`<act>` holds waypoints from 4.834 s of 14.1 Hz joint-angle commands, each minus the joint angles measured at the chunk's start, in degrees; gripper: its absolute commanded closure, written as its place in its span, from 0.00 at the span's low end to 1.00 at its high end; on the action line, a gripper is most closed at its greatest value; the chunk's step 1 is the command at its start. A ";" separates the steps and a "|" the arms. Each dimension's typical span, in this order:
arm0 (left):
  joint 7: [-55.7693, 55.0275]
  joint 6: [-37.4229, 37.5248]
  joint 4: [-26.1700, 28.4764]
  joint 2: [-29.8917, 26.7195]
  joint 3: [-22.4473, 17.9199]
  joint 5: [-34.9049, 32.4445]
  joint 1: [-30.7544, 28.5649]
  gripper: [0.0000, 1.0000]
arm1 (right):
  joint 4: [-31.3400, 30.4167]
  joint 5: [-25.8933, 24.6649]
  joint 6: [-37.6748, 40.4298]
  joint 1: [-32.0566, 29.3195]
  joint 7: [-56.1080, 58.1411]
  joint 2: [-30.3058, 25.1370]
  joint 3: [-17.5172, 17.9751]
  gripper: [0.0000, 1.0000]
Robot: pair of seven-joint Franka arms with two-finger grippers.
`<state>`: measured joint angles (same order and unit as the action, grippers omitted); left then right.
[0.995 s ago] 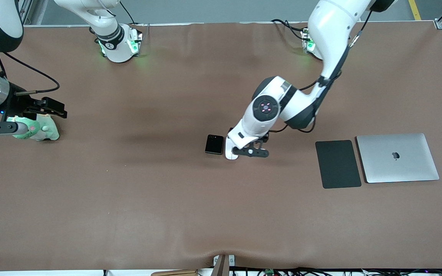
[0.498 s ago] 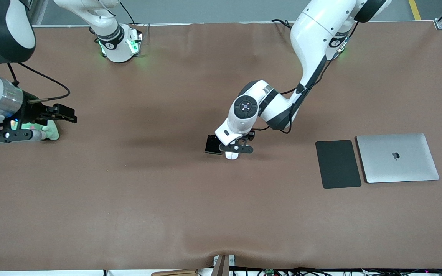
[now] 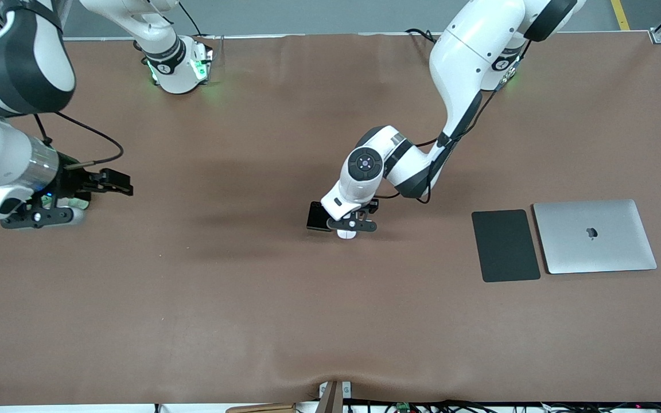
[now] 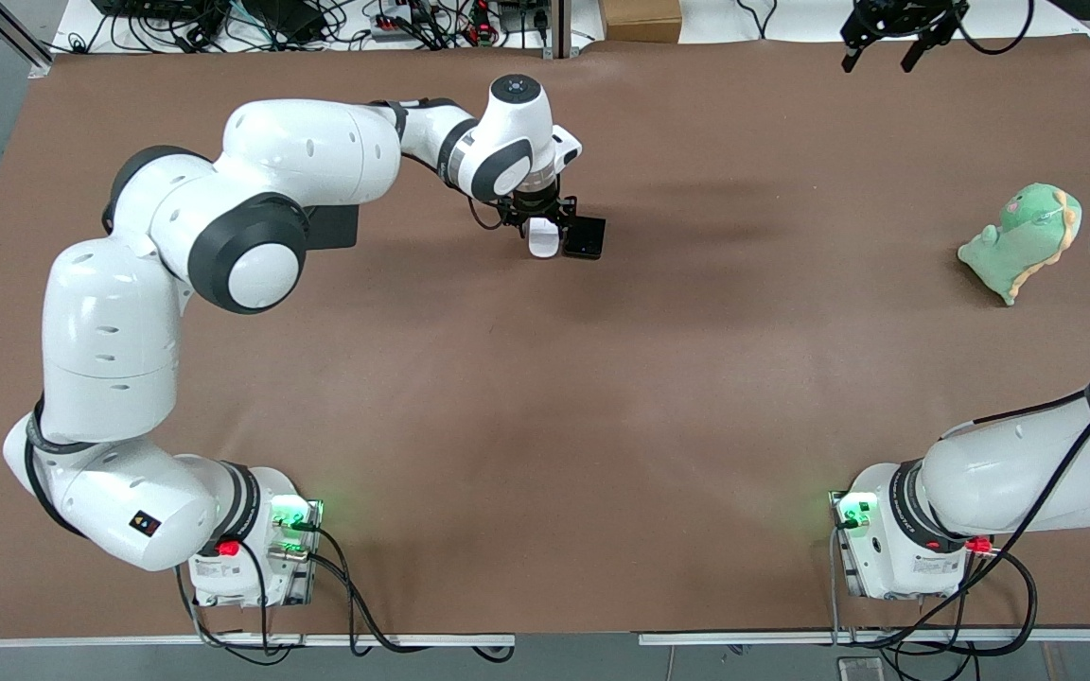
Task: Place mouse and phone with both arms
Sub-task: 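Hold the mouse with the left gripper while the right gripper reaches the phone, then carry the mouse onto the pad while the right gripper lifts the phone, then lower the mouse onto the pad and open the left gripper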
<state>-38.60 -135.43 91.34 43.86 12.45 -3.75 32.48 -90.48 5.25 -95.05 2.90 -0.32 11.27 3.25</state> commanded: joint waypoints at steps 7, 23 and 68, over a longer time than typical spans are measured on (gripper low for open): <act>-3.58 -1.86 -1.87 2.63 -0.94 -1.79 1.62 0.34 | 1.09 5.03 -5.15 4.47 -6.18 5.78 -0.26 0.00; -3.94 0.68 -1.95 0.88 -2.26 -3.81 0.83 0.67 | -0.48 4.86 -18.40 11.77 -14.54 16.23 -0.26 0.00; 38.87 -6.95 24.15 -15.22 -0.41 -2.67 -41.45 0.64 | 11.64 -7.71 -35.82 36.04 -53.29 40.14 -0.17 0.00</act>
<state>-0.17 -140.02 115.11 27.86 11.07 -5.93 -7.45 -80.68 -1.59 -130.96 38.50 -51.30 50.02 3.15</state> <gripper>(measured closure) 0.374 0.000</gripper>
